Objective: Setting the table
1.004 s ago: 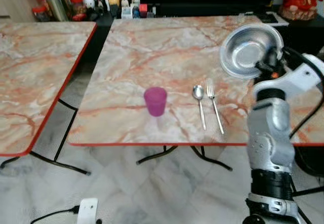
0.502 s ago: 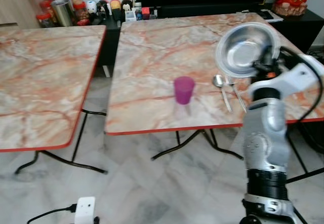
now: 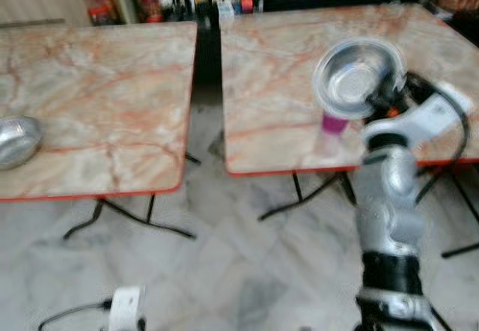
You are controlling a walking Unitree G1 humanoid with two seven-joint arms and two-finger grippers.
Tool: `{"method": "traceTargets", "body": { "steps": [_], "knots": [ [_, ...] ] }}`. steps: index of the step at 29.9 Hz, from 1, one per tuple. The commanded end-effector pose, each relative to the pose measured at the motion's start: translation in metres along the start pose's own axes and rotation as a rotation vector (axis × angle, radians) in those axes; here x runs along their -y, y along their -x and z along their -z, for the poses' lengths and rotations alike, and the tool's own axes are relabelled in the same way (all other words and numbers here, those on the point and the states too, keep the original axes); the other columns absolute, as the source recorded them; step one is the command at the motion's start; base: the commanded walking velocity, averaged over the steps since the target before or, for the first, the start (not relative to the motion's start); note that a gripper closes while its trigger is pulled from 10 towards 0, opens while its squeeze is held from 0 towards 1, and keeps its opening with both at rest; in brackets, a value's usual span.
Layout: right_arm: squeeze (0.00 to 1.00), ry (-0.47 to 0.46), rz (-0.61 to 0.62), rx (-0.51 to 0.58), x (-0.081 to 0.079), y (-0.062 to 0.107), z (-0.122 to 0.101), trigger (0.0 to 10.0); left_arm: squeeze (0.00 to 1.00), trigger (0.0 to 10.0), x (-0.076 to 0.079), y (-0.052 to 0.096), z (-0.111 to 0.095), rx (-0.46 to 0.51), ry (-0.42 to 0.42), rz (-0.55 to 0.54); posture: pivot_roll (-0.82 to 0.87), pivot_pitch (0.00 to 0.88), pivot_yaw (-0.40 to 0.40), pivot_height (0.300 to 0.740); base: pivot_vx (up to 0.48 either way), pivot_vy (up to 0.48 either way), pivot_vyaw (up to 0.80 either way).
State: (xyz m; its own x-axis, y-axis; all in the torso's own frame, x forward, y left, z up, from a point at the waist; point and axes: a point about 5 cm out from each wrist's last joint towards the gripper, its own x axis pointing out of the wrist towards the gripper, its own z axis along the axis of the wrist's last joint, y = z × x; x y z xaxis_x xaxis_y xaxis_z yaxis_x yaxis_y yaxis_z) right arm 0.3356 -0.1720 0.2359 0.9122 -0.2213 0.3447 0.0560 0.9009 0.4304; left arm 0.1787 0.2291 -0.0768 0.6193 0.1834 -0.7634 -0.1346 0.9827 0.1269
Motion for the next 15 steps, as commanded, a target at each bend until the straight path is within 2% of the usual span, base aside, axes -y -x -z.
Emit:
{"method": "traceTargets", "body": {
  "steps": [1, 15],
  "knots": [
    [0.0, 0.006, 0.017, 0.011, 0.006, -0.0002, -0.0041, 10.0, 0.0, 10.0, 0.0046, 0.0019, 0.0099, -0.034, 0.008, 0.004, -0.06, 0.127, 0.039, 0.74, 0.0, 0.48, 0.0],
    [0.0, -0.006, 0.001, -0.005, 0.0017, 0.0001, 0.0006, 10.0, 0.0, 10.0, 0.0057, 0.0023, 0.0112, -0.036, 0.006, 0.002, -0.05, 0.105, 0.039, 0.74, 0.0, 0.48, 0.0]
  ]
}}
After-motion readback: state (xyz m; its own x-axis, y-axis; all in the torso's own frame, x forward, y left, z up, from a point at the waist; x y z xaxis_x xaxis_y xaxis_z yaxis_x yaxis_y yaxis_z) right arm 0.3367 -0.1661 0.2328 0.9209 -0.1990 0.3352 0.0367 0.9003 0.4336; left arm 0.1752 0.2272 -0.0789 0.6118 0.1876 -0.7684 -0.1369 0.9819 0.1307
